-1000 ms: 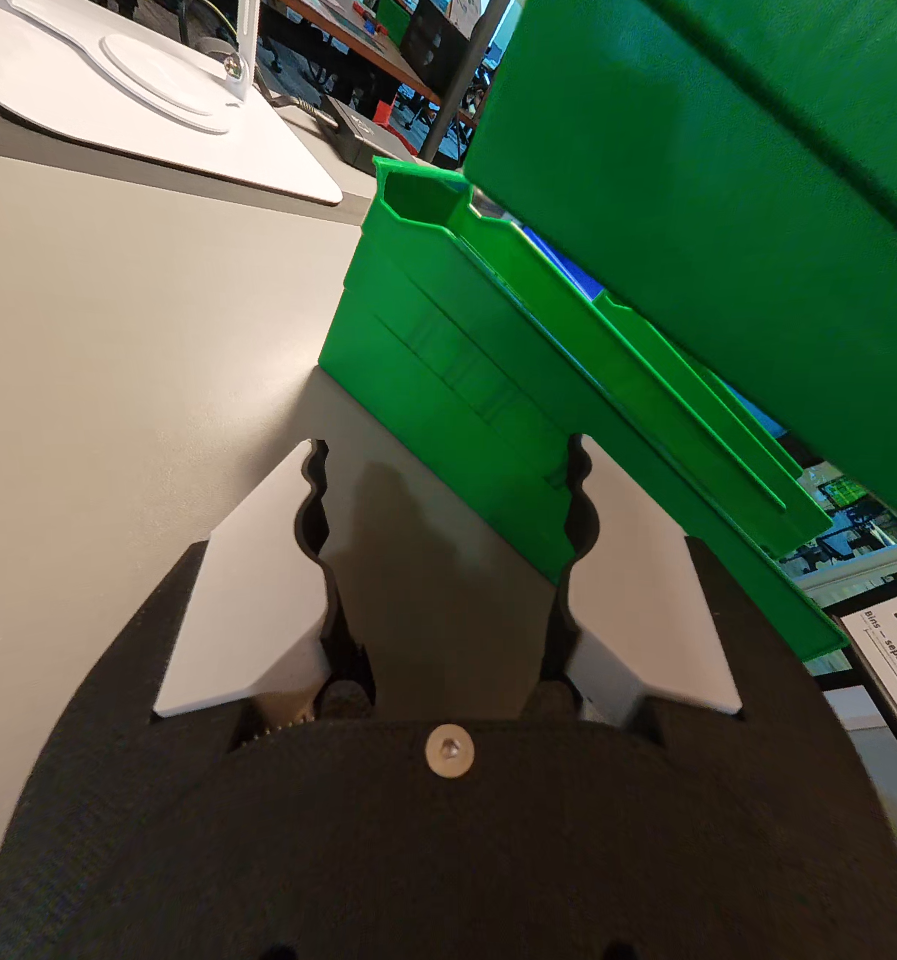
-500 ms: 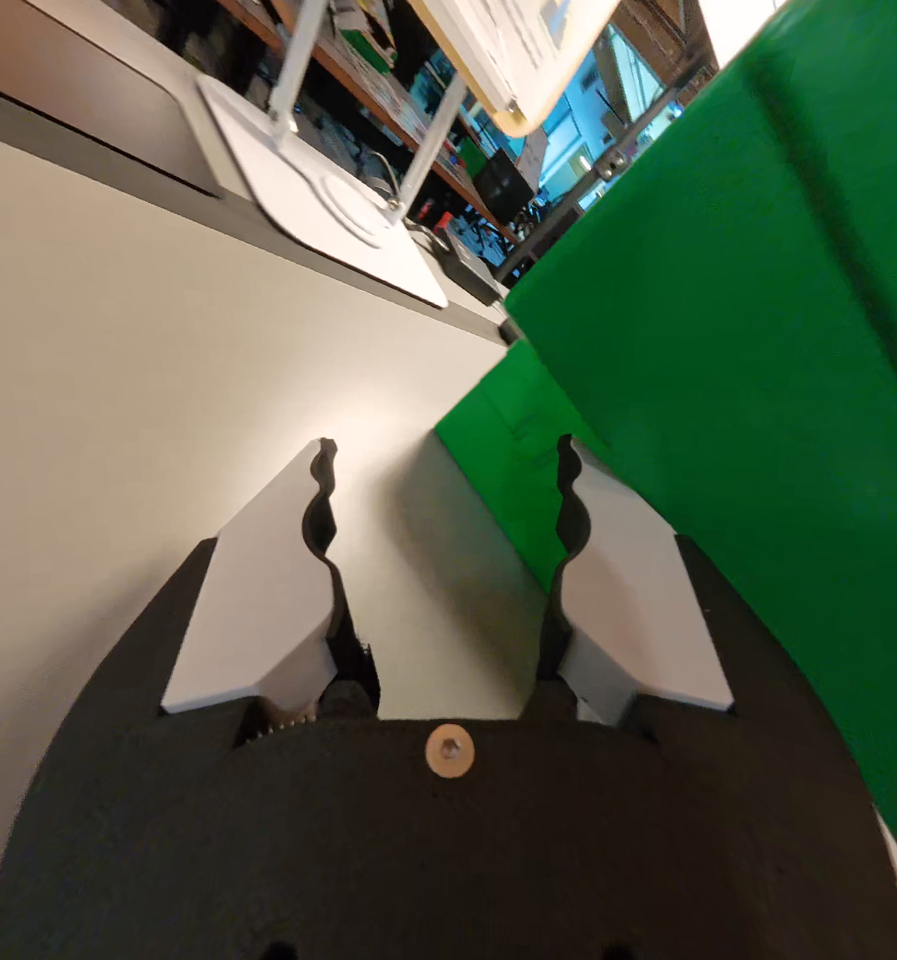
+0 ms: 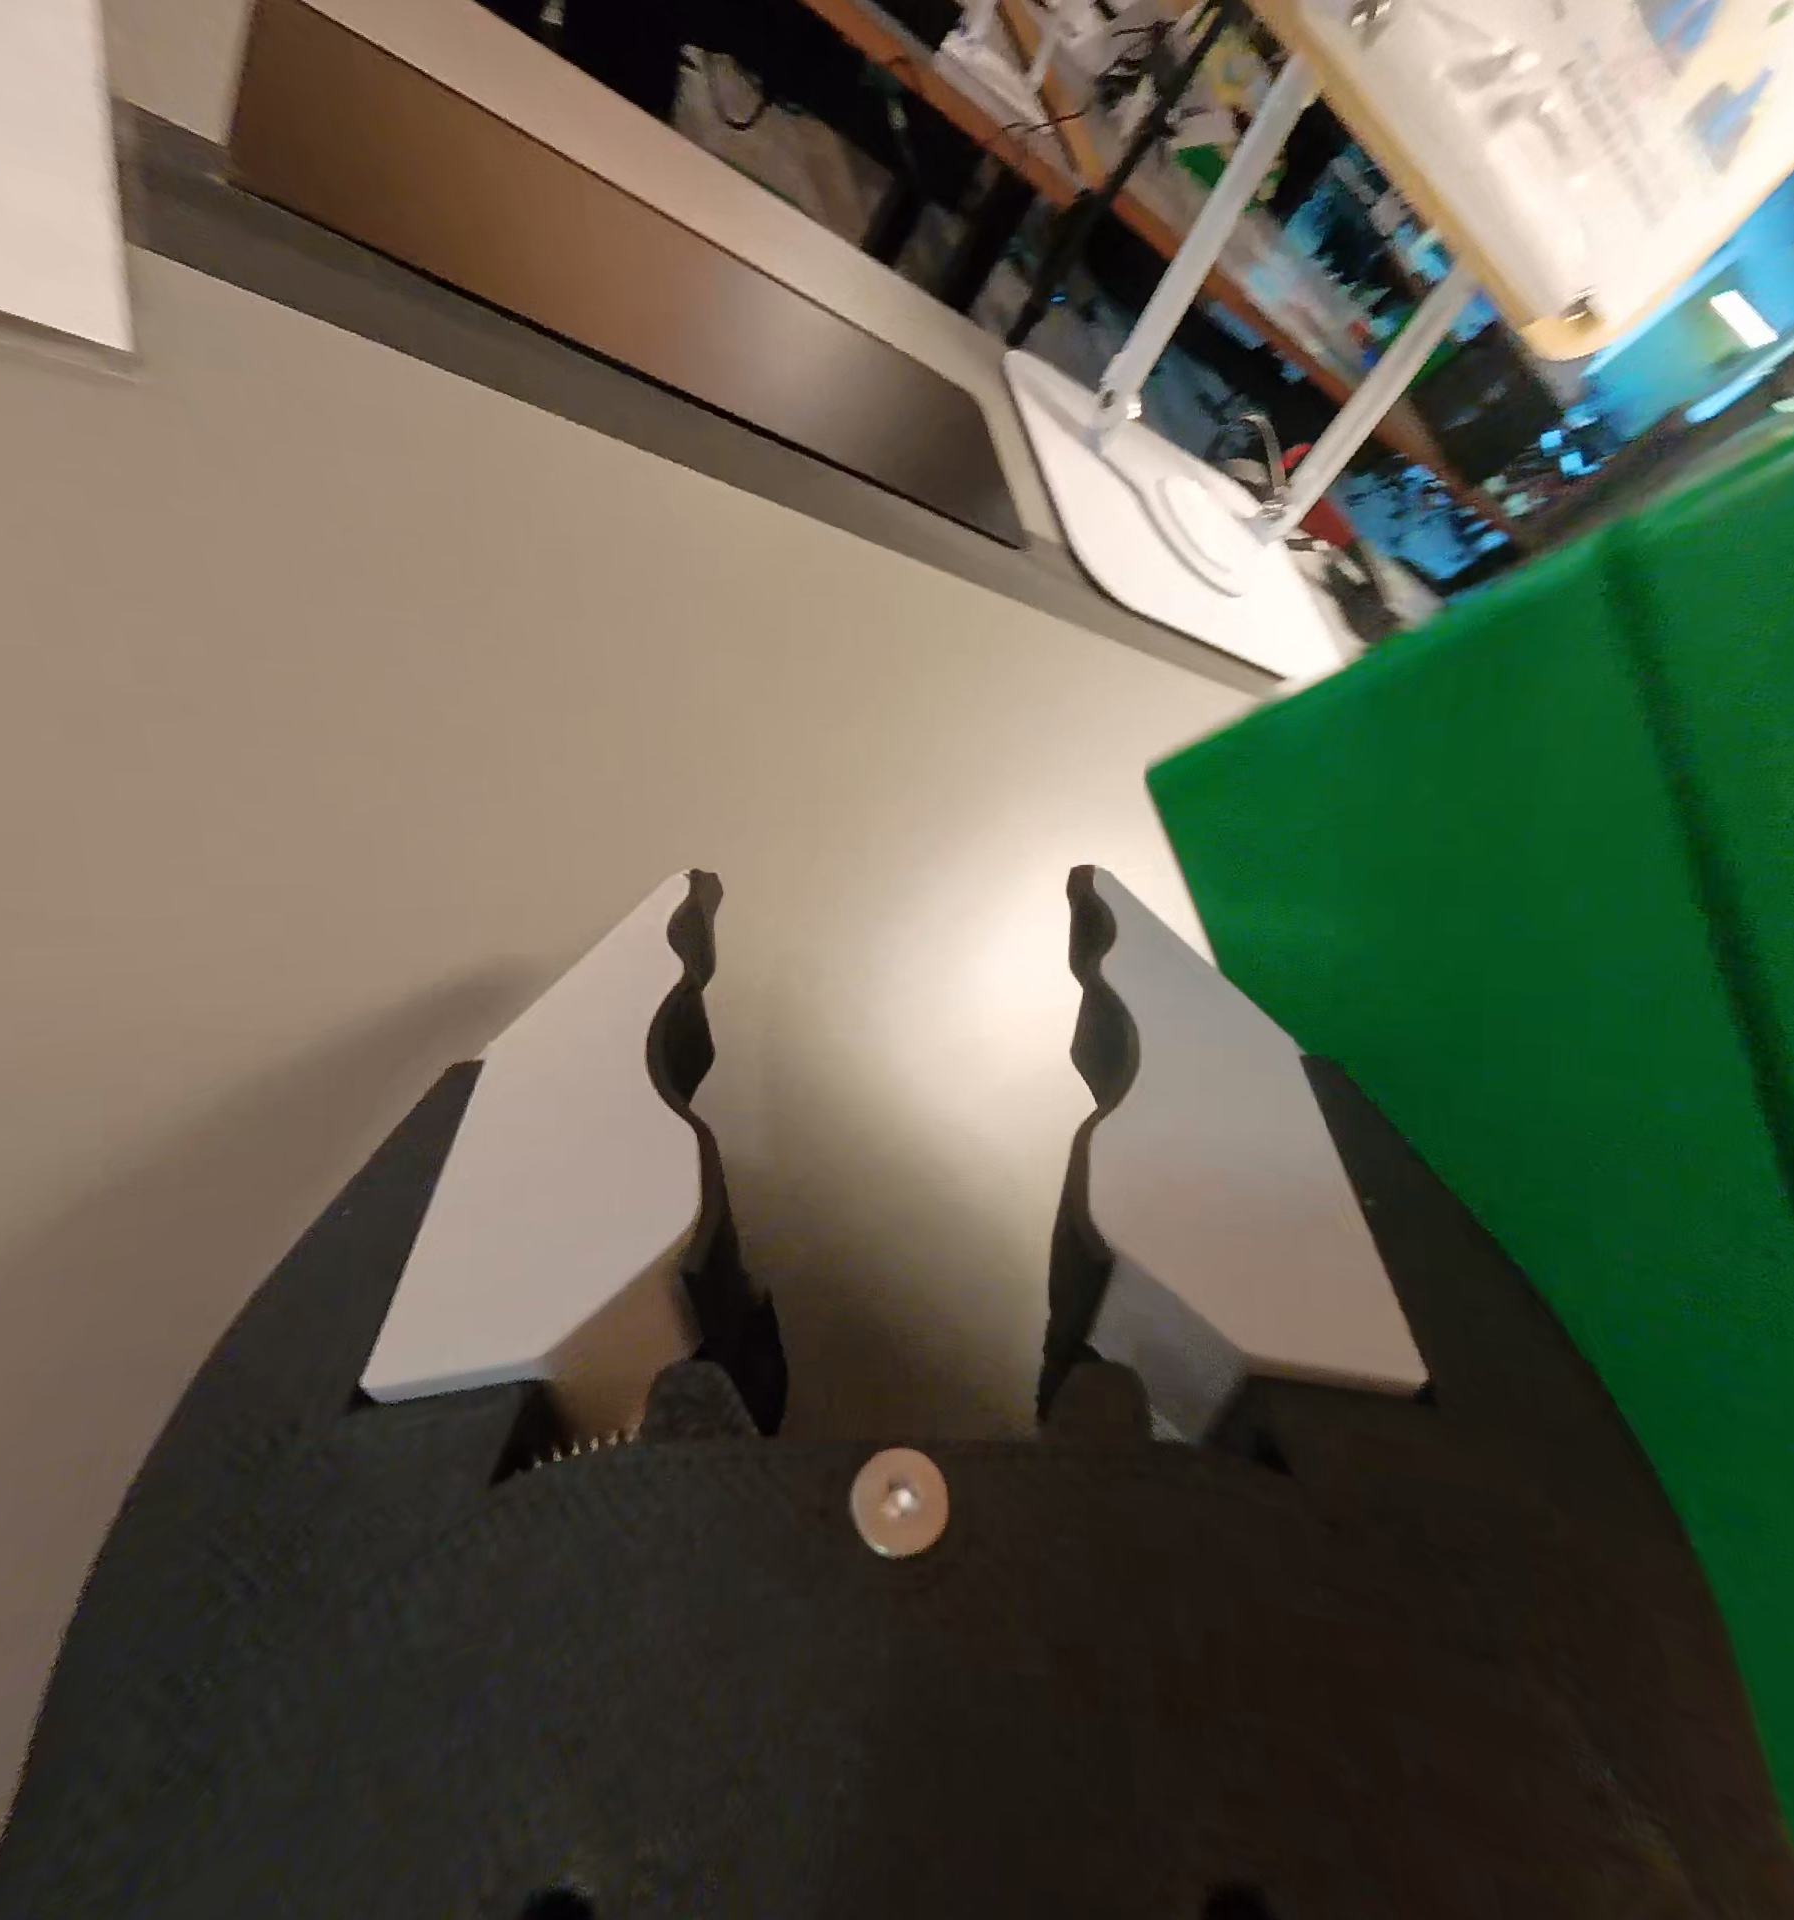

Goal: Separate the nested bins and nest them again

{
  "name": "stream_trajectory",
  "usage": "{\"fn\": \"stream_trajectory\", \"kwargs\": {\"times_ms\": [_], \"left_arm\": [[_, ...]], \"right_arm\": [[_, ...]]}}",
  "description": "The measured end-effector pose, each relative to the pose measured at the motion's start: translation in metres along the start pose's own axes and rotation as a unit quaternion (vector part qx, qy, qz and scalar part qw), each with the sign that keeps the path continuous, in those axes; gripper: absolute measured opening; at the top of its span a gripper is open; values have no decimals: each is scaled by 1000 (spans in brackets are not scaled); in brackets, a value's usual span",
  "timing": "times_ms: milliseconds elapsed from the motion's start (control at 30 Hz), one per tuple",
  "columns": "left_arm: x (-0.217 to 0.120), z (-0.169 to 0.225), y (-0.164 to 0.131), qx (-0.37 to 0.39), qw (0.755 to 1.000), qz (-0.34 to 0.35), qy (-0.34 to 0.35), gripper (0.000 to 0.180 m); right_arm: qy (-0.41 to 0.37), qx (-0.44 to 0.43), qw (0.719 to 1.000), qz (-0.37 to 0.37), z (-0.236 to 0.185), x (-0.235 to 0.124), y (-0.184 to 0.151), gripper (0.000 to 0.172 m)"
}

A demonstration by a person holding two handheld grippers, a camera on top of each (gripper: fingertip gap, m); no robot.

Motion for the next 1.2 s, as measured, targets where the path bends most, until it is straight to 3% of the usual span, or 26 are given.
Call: {"fn": "stream_trajectory", "kwargs": {"times_ms": [100,367,567,667,767,900,1000,1133,1200], "left_arm": [[-2,-2,2,34,999,2,36,74],[1,5,-2,0,1000,9,7,74],[-1,1,1,-36,999,22,-13,79],[-1,2,0,-30,999,18,-15,79],[-3,3,-1,-24,999,26,-14,78],[-14,4,-5,-27,997,61,-34,77],[-29,4,-8,-53,993,88,-57,77],[-57,10,-17,-87,985,109,-100,80],[-68,17,-23,-94,981,111,-125,81]], "right_arm": [[-8,4,1000,-10,7,8,-11,108],[1,3,1000,-13,-4,26,-34,117],[32,30,996,82,2,-19,-39,112],[3,36,992,123,23,-53,-65,109],[-98,36,985,140,63,-81,-104,103],[-152,65,983,78,109,-75,-154,100],[-131,80,988,33,124,-54,-177,79],[-133,97,986,27,140,-46,-200,20],[-143,113,982,40,147,-52,-210,16]]}}
Point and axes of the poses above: each gripper's, where its closed fingertips meet, x out along the fingers, y out of its top, z = x × y across the jaws, the point moved 10 cm from there along -x, back along the fingers, and after that the axes turned 13 degrees about z, right-handed, at the moved point
